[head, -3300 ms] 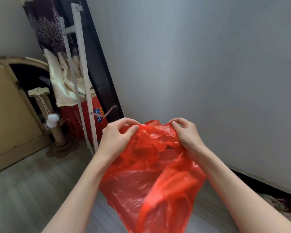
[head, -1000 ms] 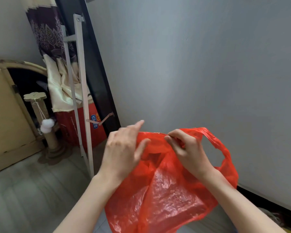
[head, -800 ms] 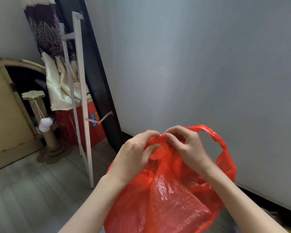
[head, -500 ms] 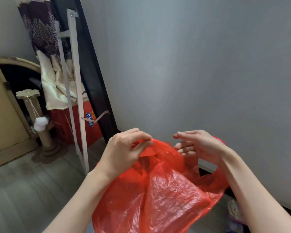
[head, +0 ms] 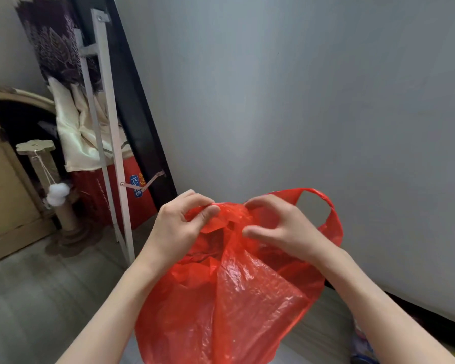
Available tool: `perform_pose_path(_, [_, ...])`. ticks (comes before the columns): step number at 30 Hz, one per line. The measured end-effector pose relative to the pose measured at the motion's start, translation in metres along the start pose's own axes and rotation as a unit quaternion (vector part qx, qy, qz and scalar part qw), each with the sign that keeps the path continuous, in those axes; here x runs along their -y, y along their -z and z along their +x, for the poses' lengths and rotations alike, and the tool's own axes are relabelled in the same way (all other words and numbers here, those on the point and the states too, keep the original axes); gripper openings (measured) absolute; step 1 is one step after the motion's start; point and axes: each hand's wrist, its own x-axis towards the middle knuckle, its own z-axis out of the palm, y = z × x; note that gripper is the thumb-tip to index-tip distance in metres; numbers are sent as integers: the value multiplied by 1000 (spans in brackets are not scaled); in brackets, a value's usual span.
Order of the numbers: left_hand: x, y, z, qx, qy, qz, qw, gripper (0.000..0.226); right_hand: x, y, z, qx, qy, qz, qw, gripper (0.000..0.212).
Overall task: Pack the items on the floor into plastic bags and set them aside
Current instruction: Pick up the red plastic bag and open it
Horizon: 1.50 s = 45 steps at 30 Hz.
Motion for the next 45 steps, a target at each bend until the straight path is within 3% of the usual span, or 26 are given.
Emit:
perform_pose_path(2, [-2,0,0,39,-8,-31,999,5,-6,-7,-1,42,32,-129,990,54])
perform_pose_path(5, [-2,1,-2,57,-18,-21,998,6,-11,-7,-2,14,40,-179,983,33])
perform_pose_path(9, [11,16,-1,6,-29,144,989,16,-8,4,2,-56,4,-75,996,8])
perform_pose_path(12, [11,15,-5,-11,-21,319,947,15,-1,6,6,-77,-29,-10,997,27])
perform_pose_path(14, [11,7,-8,2,-53,366,929,22,1,4,7,-91,-40,11,995,33])
perform_pose_path(16, [8,-3,-12,39,-75,287,954,36,2,-1,8,-87,-32,24,995,35])
perform_pose_path(18, [-2,-14,-16,75,-49,136,987,46,7,-5,8,-64,-23,51,996,35])
perform_pose_path(20, [-13,-24,-17,65,-28,42,997,44,11,-4,8,-53,-28,97,993,32])
perform_pose_path(23, [-14,-29,-13,-11,-46,53,997,17,14,-1,7,-70,-52,131,988,25])
perform_pose_path(27, [-6,-24,-10,-53,7,146,988,16,19,-1,9,-159,-59,51,984,16])
perform_pose_path(30, [-2,-24,-10,-102,51,194,974,9,36,-2,6,-175,-41,26,983,16])
perform_pose_path(32, [2,-23,-8,-136,70,198,968,9,44,-12,1,-147,-46,-41,987,15])
perform_pose_path(35, [4,-18,-4,-164,94,160,969,9,36,-35,-4,-54,-110,-188,974,53])
perform_pose_path(37, [3,-13,-3,-171,133,95,972,9,23,-40,-4,-11,-158,-236,959,60])
perform_pose_path(41, [7,-2,-2,-154,207,1,966,11,1,-34,-2,-33,-159,-254,954,29])
perform_pose_path(45, [12,15,0,-170,225,34,959,15,-6,-26,2,-115,-167,-129,971,15])
